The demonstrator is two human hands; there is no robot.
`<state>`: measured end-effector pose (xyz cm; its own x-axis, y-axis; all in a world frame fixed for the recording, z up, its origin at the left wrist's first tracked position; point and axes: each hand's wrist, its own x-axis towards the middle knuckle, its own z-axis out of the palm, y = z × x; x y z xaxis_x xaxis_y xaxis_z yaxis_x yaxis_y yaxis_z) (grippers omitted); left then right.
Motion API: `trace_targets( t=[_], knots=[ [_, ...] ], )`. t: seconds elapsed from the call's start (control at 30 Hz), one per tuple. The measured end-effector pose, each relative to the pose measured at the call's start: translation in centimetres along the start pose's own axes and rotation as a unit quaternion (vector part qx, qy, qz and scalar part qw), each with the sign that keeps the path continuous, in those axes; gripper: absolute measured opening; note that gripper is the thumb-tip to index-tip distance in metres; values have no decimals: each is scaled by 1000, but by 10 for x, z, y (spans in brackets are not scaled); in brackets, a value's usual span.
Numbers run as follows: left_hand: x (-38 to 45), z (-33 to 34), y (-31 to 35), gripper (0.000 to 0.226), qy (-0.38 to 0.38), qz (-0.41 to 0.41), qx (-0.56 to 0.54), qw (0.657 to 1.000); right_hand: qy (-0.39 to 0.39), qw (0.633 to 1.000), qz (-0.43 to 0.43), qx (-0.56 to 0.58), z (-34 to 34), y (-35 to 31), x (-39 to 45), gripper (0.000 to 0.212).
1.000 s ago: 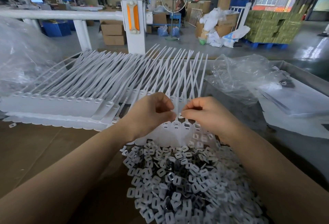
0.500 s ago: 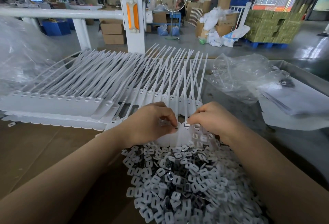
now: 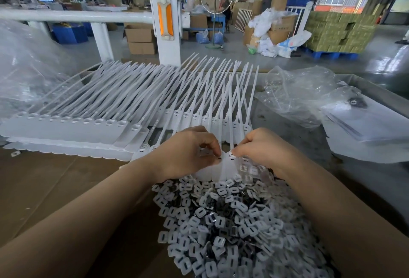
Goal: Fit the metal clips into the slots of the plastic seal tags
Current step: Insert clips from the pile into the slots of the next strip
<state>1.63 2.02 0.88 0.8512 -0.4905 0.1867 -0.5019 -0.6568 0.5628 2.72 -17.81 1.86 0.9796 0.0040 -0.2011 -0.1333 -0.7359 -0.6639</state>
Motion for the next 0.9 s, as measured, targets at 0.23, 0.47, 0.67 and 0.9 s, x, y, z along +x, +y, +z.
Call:
trace_targets(
  t=[0.23, 0.47, 0.67, 0.9],
  knots=[
    [-3, -1, 3, 29, -40, 41, 108, 992, -6, 1000, 6, -2, -3, -4, -3, 22],
    [-5, 0, 11, 42, -80, 53, 210, 973, 26, 998, 11, 52, -2, -3, 1, 32],
    [-3, 2, 15, 45, -69, 25, 163, 984, 43, 997, -20, 60, 0, -3, -1, 20],
    [-1, -4, 17, 38, -63, 23, 128, 989, 37, 992, -35, 117, -4, -5, -1, 11]
  ],
)
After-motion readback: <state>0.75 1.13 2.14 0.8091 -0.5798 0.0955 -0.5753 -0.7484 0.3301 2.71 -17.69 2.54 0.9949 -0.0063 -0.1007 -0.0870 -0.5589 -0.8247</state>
